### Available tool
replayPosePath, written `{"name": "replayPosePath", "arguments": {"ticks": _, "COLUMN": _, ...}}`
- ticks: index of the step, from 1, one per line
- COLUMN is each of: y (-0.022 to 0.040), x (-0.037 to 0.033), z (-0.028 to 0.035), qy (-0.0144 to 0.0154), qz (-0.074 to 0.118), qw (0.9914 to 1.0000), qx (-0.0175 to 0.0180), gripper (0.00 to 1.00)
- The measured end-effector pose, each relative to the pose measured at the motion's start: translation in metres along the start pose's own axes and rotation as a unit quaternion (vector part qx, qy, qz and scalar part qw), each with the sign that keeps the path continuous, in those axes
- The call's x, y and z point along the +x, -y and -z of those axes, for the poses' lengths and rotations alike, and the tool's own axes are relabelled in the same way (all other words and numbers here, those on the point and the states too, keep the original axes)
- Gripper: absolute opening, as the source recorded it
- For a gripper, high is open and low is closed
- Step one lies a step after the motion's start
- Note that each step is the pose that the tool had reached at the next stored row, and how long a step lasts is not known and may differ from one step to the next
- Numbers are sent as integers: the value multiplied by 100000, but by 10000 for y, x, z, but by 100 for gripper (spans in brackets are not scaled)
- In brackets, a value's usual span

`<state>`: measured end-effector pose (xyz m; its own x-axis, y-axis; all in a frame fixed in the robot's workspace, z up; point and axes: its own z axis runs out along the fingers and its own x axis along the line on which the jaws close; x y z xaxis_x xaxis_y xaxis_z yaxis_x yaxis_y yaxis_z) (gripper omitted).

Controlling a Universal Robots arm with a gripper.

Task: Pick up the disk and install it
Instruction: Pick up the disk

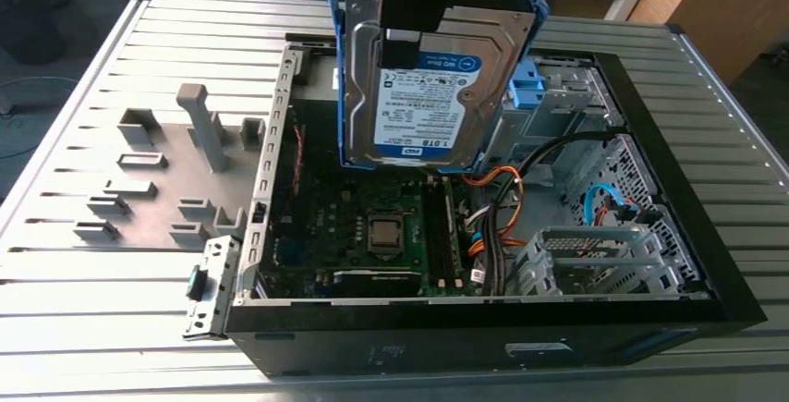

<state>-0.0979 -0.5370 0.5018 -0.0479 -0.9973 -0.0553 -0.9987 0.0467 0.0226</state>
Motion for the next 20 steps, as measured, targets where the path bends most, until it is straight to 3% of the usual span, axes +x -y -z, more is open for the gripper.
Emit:
{"name": "replayPosePath", "arguments": {"ticks": 13, "y": 5, "x": 110, "z": 6, "qy": -21, "qz": 0, "qw": 100000, "qx": 1, "gripper": 36}}
{"name": "replayPosePath", "arguments": {"ticks": 20, "y": 9, "x": 114, "z": 7, "qy": -73, "qz": -1, "qw": 100000, "qx": 4, "gripper": 36}}
